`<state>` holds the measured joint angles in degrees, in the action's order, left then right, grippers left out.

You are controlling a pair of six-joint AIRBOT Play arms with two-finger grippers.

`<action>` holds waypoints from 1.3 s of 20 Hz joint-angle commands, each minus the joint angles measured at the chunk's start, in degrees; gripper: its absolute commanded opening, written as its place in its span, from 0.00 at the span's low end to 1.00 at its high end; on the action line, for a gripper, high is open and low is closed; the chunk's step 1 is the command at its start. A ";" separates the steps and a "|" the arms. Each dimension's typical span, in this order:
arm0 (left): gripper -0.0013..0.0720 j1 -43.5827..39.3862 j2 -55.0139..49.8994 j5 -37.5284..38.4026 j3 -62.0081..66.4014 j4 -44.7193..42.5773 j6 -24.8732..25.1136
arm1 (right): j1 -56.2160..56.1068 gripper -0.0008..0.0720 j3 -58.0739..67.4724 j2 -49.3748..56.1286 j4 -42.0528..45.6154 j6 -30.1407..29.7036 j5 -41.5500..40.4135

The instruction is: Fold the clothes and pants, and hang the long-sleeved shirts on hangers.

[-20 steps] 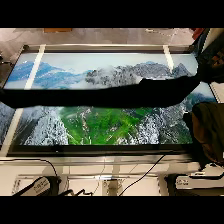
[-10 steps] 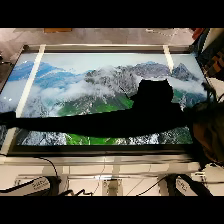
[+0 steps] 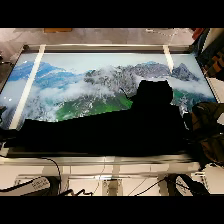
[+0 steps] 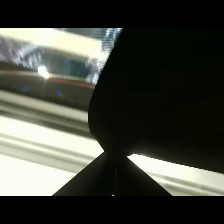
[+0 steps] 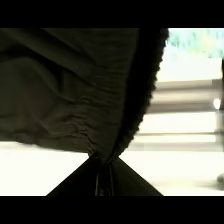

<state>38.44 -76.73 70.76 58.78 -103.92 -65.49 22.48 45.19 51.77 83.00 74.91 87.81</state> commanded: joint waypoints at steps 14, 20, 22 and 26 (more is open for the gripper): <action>0.97 3.67 -0.04 -0.92 -1.79 -0.85 -0.13 | 0.02 0.98 -0.48 -0.28 0.81 1.07 -1.75; 0.97 -2.60 0.00 -3.30 2.45 -0.85 -1.86 | -0.02 0.97 0.52 -0.26 -5.66 1.14 -19.28; 0.97 -7.08 0.00 -4.98 6.05 -0.79 -3.82 | -0.02 0.97 0.52 0.44 -8.66 2.91 -28.17; 0.97 -18.47 0.00 -11.28 10.73 -0.87 -5.66 | -0.37 0.97 0.83 7.65 -19.28 6.23 -37.88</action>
<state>26.83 -76.77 64.12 66.48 -104.77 -69.84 22.44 45.74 55.35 73.10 79.33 58.78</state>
